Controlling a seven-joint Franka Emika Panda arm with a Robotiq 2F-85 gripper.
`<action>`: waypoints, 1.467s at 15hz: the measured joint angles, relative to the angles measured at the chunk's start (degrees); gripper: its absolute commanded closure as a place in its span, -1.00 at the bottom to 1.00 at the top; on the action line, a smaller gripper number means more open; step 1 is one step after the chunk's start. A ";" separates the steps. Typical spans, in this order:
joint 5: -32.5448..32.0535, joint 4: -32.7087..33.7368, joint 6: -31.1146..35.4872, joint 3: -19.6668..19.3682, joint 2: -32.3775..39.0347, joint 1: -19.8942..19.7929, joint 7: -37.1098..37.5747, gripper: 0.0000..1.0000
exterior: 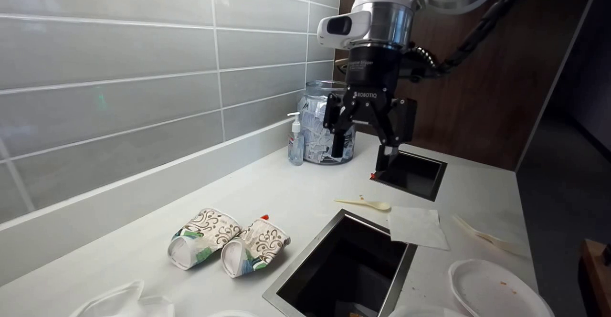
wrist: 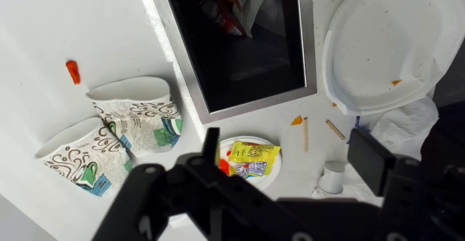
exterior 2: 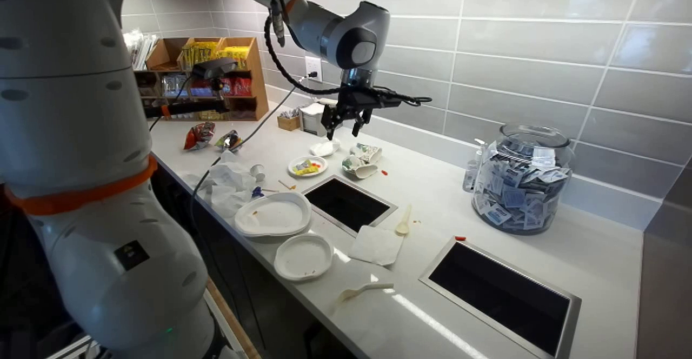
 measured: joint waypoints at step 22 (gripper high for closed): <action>-19.98 2.93 -6.25 -0.14 -5.51 0.32 54.90 -1.00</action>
